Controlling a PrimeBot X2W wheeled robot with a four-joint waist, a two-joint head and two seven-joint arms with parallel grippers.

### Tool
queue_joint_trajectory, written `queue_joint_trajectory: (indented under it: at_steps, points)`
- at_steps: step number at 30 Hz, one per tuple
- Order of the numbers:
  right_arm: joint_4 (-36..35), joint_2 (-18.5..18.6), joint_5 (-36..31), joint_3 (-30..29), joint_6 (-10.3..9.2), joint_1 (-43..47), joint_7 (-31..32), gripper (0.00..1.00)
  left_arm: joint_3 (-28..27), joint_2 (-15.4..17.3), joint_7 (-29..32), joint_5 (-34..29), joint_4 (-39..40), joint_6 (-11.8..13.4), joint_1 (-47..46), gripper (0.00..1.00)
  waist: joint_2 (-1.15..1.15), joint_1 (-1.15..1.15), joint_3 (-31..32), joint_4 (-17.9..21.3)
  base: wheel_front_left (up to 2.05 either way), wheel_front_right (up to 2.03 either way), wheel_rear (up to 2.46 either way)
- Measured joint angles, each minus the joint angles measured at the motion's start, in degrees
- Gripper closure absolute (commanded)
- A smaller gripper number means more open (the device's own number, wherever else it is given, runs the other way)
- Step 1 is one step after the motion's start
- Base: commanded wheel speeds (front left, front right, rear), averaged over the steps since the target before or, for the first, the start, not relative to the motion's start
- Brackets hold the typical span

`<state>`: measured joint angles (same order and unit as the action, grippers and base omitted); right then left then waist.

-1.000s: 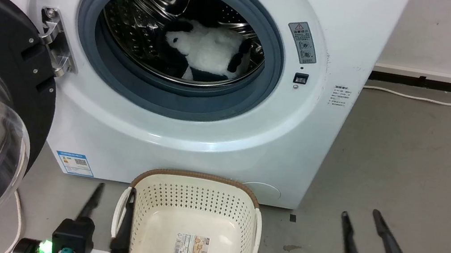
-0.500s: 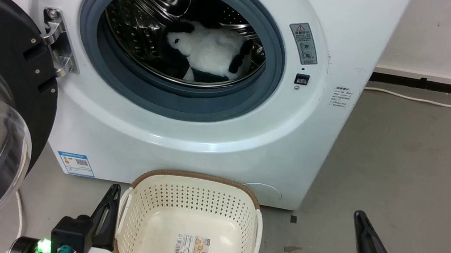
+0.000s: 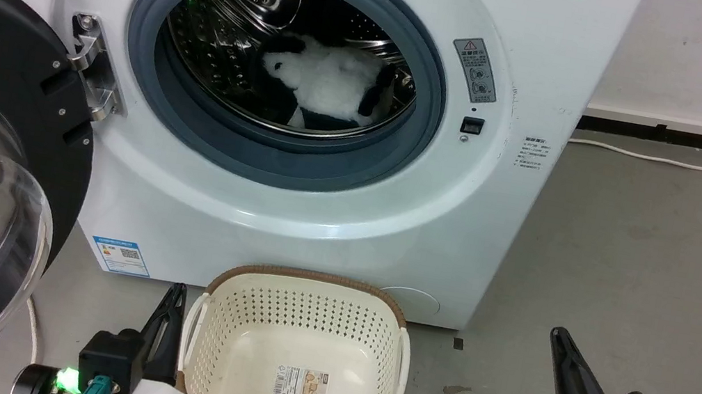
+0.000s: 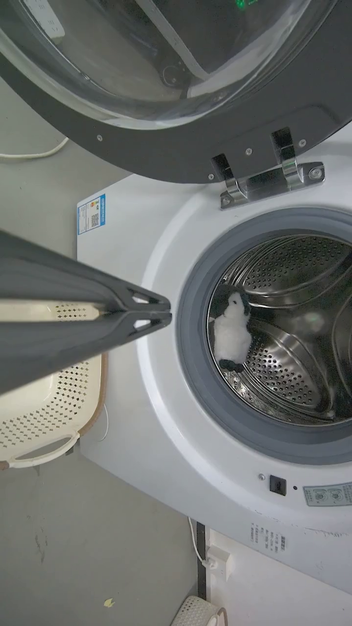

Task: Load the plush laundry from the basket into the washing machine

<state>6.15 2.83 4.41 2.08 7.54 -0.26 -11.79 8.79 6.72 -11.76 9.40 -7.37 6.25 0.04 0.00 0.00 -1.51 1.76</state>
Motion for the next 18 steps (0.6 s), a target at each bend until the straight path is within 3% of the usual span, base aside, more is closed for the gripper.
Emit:
queue_joint_trajectory:
  at_steps: [18]
  points:
    - [-1.08, 0.0, -0.63, -0.34, 0.0, 0.0, 2.12, 1.0, -1.48, -0.51, 2.13, -1.75, 1.35, -1.24, 0.0, 1.0, 0.0, 0.0, 0.27, -0.32, 0.0, 0.0, 0.0]
